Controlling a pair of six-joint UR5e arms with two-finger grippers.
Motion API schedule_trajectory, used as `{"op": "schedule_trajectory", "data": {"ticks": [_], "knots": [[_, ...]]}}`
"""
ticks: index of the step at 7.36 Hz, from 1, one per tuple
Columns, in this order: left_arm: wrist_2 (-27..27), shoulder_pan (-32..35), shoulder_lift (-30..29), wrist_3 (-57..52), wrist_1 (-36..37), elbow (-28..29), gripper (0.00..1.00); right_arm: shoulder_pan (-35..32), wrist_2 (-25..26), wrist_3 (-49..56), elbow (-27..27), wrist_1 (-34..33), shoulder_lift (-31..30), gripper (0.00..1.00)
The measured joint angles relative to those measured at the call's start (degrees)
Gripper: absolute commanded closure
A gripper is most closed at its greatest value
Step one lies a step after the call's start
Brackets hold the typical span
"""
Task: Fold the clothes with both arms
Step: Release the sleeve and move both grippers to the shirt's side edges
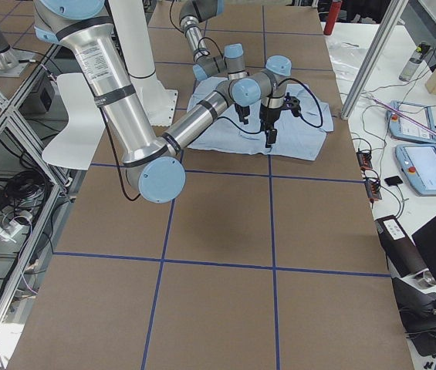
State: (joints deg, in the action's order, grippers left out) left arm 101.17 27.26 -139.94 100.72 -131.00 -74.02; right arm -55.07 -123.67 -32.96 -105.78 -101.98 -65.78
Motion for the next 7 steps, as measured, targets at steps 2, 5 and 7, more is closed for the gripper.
{"op": "schedule_trajectory", "data": {"ticks": [2, 5, 7], "knots": [[0.1, 1.5, 8.1, -4.8, 6.4, -11.5, 0.02, 4.0, 0.1, -6.5, -3.7, 5.9, -4.2, 0.00], [0.2, 2.5, 20.7, -14.6, 18.3, -29.5, 0.02, 16.6, 6.0, -23.1, -9.7, 12.4, -9.8, 0.00], [0.2, 2.9, 28.3, -18.2, 24.7, -40.9, 0.02, 25.9, 11.5, -31.3, -11.6, 13.7, -13.0, 0.00]]}}
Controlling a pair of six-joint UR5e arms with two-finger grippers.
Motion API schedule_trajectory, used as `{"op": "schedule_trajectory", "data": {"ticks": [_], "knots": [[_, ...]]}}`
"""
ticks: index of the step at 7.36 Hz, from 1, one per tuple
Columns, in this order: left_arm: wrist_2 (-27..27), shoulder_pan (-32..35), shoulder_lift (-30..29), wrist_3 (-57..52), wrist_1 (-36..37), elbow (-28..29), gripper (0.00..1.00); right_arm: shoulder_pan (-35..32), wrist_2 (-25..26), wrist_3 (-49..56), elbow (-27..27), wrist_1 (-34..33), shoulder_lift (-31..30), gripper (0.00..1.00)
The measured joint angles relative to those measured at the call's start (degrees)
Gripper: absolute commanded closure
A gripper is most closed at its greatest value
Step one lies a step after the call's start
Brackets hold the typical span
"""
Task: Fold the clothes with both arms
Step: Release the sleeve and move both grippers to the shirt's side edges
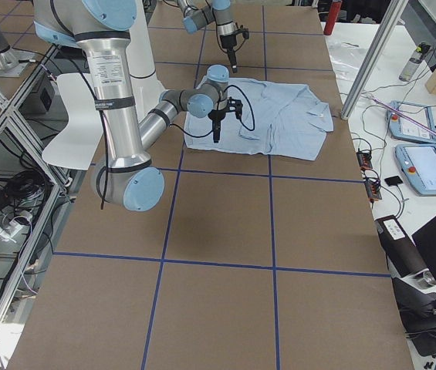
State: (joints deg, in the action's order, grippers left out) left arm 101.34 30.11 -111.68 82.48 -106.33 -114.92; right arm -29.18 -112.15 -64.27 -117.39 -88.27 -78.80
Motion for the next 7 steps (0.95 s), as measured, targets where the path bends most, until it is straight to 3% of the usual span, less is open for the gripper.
{"op": "schedule_trajectory", "data": {"ticks": [2, 5, 7], "knots": [[-0.1, -0.1, 1.5, -0.6, 3.2, -3.5, 0.02, 7.4, 3.9, -5.9, 0.2, 5.4, -4.3, 0.01], [-0.1, -0.3, 1.6, -0.7, 3.8, -3.9, 0.02, 11.6, 4.9, -9.7, 1.5, 10.1, -6.5, 0.17], [-0.2, -0.4, 1.6, -0.7, 3.8, -3.8, 0.02, 12.2, 4.6, -10.0, 2.7, 10.3, -6.1, 0.41]]}}
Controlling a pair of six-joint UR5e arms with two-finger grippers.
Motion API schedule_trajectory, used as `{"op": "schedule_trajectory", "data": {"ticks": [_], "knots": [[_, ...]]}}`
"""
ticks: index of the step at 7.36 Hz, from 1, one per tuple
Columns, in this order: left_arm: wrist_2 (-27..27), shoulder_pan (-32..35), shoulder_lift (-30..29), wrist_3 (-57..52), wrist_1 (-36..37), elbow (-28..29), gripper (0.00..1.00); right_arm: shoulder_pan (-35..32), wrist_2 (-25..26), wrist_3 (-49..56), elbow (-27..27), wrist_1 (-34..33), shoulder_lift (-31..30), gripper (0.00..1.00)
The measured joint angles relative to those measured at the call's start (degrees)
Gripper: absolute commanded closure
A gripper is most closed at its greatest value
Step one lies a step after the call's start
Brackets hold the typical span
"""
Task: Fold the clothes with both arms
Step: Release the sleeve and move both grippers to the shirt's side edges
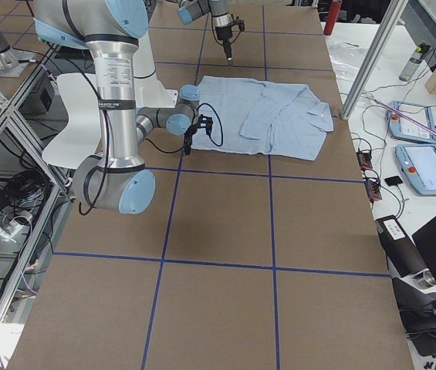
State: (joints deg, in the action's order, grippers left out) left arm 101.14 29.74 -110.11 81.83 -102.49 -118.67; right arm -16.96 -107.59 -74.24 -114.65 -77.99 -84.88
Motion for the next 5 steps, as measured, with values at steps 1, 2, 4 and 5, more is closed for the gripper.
{"op": "schedule_trajectory", "data": {"ticks": [1, 2, 4, 5], "knots": [[-0.1, 0.0, 0.1, 0.0, 0.0, 0.1, 0.02, 0.1, -0.1, 0.0, 0.1, 0.0, 0.1, 0.53], [-0.1, 0.0, 0.1, 0.0, 0.0, 0.2, 0.02, 0.1, -0.1, 0.0, 0.2, 0.0, 0.1, 0.64], [-0.2, 0.0, 0.1, 0.0, 0.0, 0.5, 0.02, 0.1, -0.2, 0.0, 0.2, 0.0, 0.1, 0.91], [-0.2, 0.0, 0.2, 0.0, 0.0, 0.5, 0.02, 0.1, -0.2, 0.0, 0.1, 0.0, 0.2, 1.00]]}}
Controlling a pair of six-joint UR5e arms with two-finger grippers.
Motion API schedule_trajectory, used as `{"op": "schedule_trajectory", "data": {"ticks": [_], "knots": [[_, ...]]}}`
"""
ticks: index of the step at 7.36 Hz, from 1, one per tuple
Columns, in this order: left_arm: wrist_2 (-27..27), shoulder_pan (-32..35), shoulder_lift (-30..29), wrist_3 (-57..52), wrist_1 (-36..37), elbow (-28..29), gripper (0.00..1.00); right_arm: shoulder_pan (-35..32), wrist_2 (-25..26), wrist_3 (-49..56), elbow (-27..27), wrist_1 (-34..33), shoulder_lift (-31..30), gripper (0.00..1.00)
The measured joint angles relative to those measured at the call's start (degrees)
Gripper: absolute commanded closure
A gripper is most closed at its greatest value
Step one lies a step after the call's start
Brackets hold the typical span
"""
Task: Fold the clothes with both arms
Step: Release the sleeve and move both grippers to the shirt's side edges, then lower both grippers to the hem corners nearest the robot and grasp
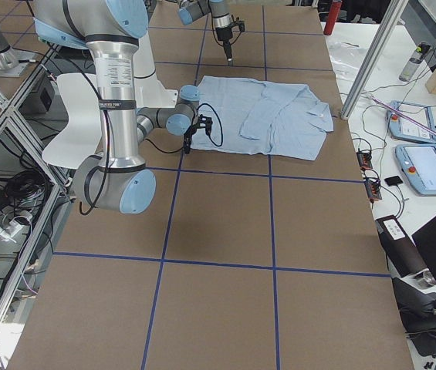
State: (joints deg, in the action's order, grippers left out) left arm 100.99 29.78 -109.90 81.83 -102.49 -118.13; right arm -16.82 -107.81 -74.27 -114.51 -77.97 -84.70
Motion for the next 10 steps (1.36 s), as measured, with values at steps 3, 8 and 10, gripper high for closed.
{"op": "schedule_trajectory", "data": {"ticks": [3, 8, 10], "knots": [[0.0, -0.1, 0.4, 0.0, 0.0, 0.1, 0.02, 0.0, 0.0, 0.0, -0.2, -0.2, 0.1, 1.00], [-0.2, -0.3, 2.7, 0.2, -0.3, 0.4, 0.02, -0.1, 0.2, -0.8, -2.1, -0.3, 0.3, 1.00], [-2.0, -4.2, 8.3, 5.7, -4.2, 0.7, 0.03, -0.1, 0.5, -1.9, -2.6, -0.3, 0.4, 1.00]]}}
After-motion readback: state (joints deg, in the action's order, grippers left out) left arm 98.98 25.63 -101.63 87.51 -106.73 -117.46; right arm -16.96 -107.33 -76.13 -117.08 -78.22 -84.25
